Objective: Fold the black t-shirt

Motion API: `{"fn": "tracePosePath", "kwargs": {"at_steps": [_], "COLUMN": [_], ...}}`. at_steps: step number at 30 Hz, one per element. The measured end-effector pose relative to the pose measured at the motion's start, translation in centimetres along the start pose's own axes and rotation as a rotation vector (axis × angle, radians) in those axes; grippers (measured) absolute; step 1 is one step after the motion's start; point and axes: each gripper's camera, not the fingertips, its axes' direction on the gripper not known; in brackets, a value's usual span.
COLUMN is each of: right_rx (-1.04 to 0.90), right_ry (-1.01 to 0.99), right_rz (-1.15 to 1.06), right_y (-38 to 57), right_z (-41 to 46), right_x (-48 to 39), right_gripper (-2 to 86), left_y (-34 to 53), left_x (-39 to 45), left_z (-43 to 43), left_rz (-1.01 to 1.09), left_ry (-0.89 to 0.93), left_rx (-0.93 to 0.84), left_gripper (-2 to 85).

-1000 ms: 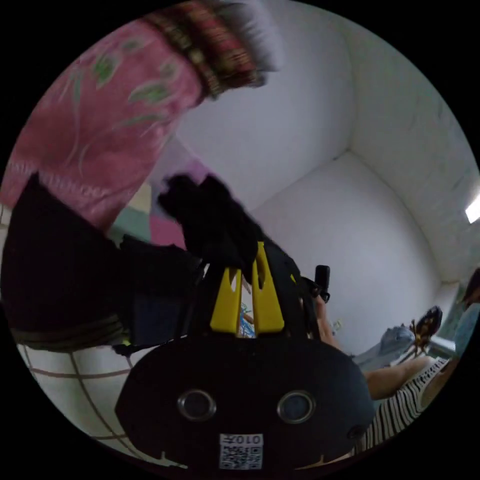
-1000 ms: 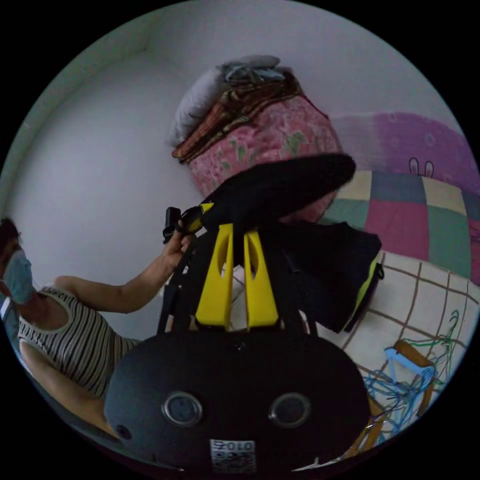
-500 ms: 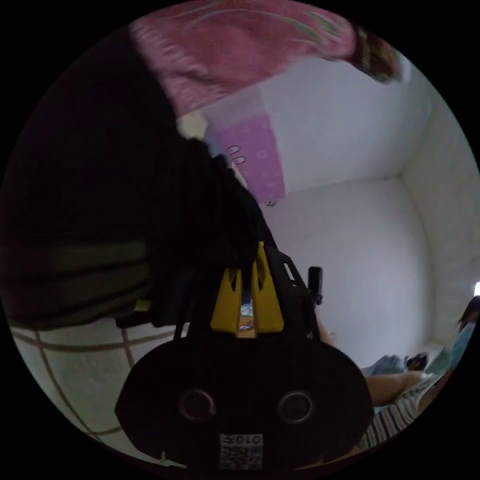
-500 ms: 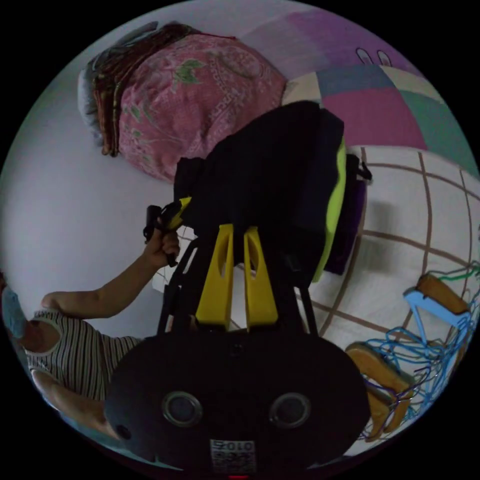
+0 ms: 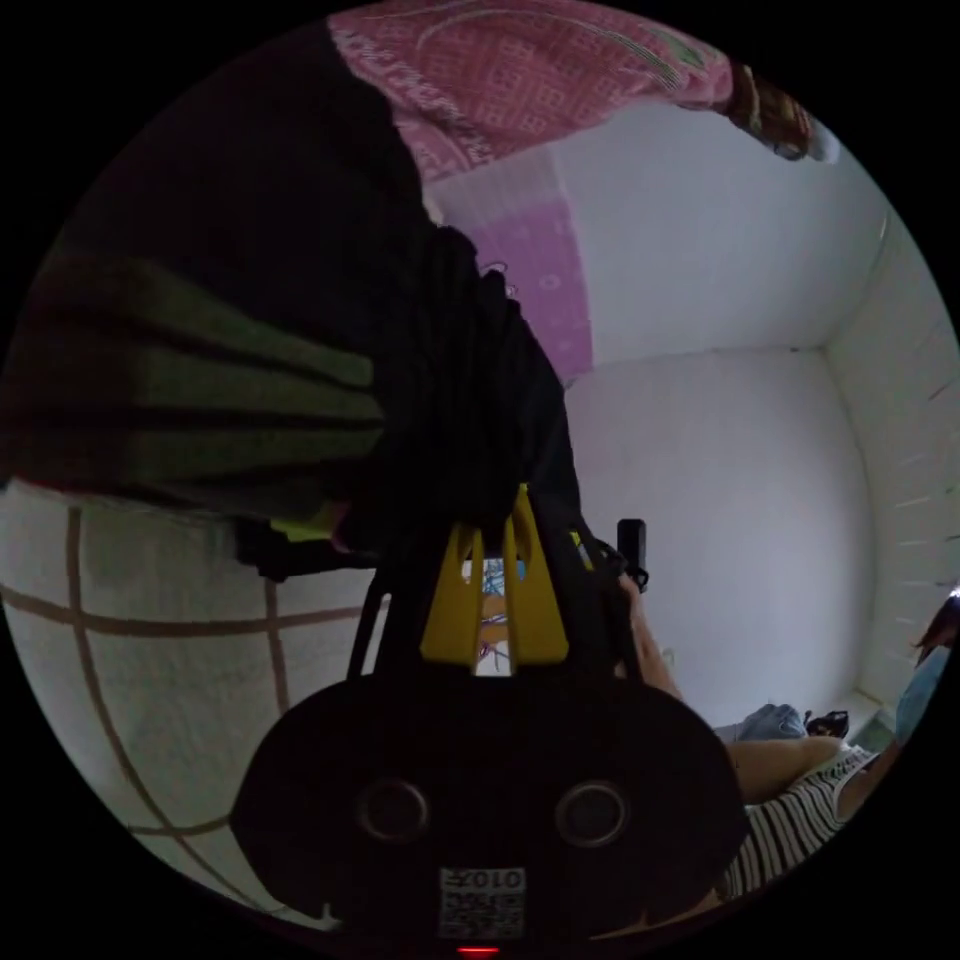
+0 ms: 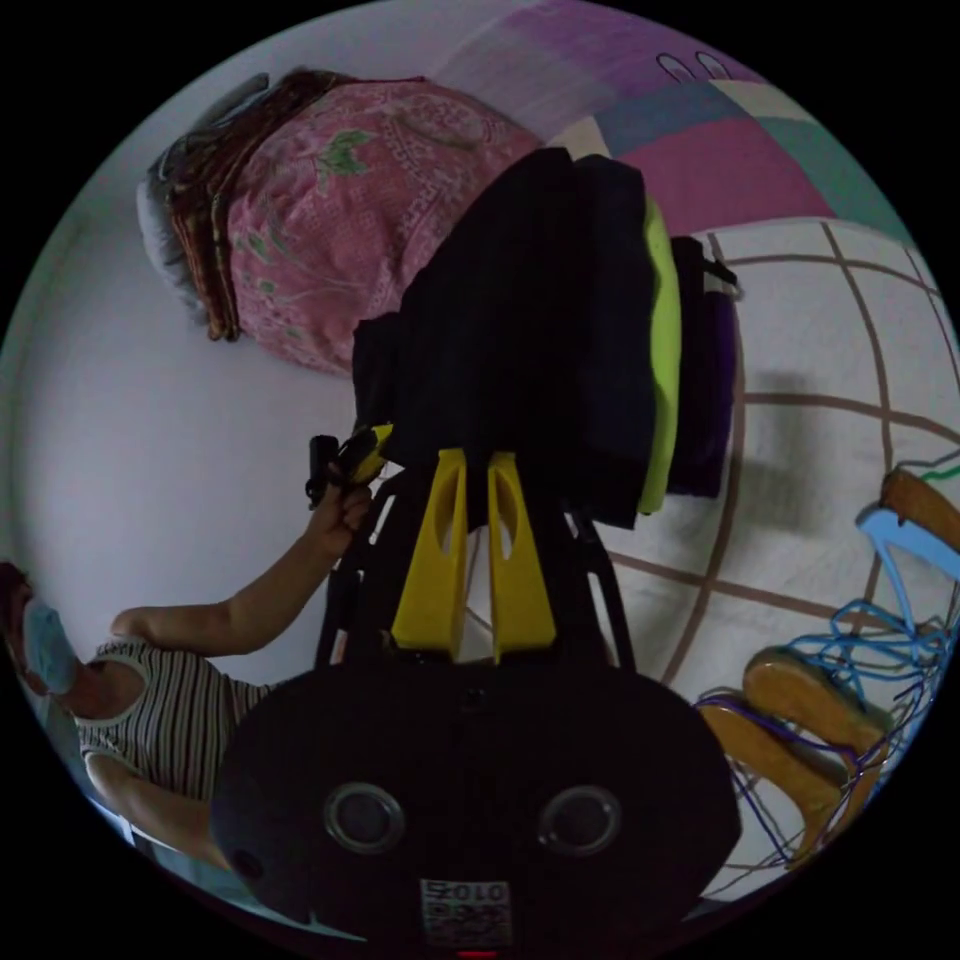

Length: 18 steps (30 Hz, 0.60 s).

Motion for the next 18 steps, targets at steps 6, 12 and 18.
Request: {"fn": "tracePosePath", "kwargs": {"at_steps": [6,12,18], "right_rx": [0.014,0.17,0.384], "right_ry": [0.117,0.158,0.167], "right_rz": [0.003,-0.023,-0.065], "right_y": [-0.3,3.1,2.4], "right_z": [-0.4,-2.4,-3.3], "right_x": [0.4,1.0,-1.4], "right_gripper": [5.6,7.1,8.2], "left_y": [-0.6,2.6,0.2], "left_x": [2.0,6.2,13.4], "left_z": [0.5,-3.4,-1.5], "left_rz": [0.037,0.174,0.423], "left_ry": [-0.068,-0.236,-0.338], "left_rx": [-0.099,-0.066,-0.03], "left_gripper": [9.1,6.7,5.4]}}
